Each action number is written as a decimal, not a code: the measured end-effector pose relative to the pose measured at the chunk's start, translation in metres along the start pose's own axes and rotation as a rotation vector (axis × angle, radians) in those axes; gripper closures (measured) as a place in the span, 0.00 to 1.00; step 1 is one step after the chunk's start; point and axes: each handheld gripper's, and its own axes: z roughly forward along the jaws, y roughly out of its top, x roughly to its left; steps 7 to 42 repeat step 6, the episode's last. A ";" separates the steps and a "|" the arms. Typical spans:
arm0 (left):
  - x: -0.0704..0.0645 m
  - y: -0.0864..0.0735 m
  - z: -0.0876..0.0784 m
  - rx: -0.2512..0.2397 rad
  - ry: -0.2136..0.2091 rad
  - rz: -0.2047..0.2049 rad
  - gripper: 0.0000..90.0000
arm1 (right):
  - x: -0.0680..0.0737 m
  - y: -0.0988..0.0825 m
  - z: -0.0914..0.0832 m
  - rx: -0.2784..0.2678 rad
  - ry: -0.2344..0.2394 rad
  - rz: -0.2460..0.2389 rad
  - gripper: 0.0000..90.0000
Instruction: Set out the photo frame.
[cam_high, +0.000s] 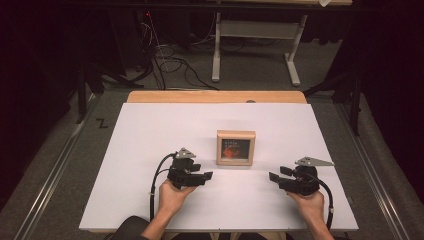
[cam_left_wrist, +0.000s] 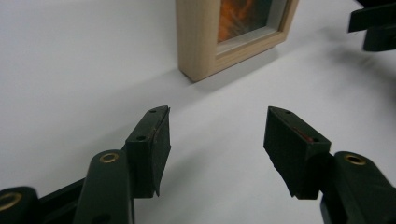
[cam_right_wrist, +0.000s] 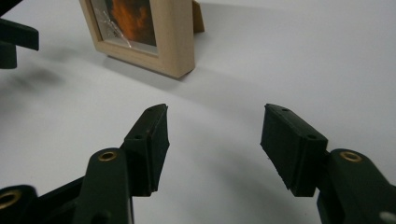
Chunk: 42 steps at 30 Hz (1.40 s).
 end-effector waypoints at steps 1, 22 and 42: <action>0.001 0.000 -0.001 -0.002 -0.001 -0.002 0.46 | 0.000 0.000 0.000 -0.005 -0.005 0.002 0.45; 0.004 0.000 -0.004 -0.011 0.024 0.005 0.45 | 0.001 0.000 0.000 -0.002 -0.015 -0.006 0.42; 0.004 0.000 -0.004 -0.011 0.024 0.005 0.45 | 0.001 0.000 0.000 -0.002 -0.015 -0.006 0.42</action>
